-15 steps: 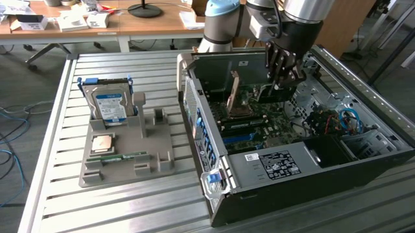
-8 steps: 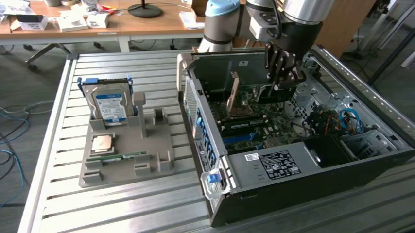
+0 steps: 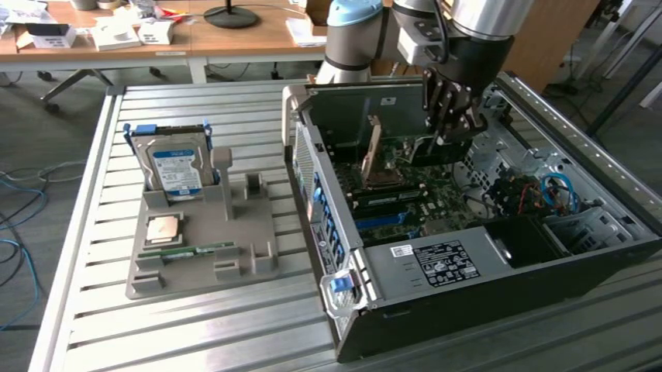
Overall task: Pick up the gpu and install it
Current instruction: 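Insert the gpu into the slot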
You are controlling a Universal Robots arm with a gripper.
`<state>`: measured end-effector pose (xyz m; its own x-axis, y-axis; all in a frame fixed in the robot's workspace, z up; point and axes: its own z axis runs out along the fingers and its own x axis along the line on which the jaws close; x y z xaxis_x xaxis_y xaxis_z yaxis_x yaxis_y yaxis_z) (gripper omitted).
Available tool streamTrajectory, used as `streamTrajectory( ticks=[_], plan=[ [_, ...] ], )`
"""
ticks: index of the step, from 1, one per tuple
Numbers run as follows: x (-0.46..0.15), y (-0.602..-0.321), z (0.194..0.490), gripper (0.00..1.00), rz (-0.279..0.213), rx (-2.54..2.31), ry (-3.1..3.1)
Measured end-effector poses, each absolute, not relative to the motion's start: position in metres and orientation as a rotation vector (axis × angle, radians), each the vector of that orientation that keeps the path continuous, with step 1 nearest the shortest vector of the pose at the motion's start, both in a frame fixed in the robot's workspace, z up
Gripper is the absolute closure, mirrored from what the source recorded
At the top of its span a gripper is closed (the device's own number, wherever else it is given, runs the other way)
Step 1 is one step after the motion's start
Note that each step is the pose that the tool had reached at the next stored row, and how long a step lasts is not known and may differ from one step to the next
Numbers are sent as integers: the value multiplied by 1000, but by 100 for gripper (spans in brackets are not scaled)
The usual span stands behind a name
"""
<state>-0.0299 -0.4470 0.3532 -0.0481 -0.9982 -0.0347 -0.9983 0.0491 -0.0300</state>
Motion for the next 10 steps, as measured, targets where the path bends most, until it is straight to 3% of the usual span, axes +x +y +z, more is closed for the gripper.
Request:
streamTrajectory(
  ticks=[10],
  plan=[
    [-30,-447,351,74,3,-2135,2242]
  ],
)
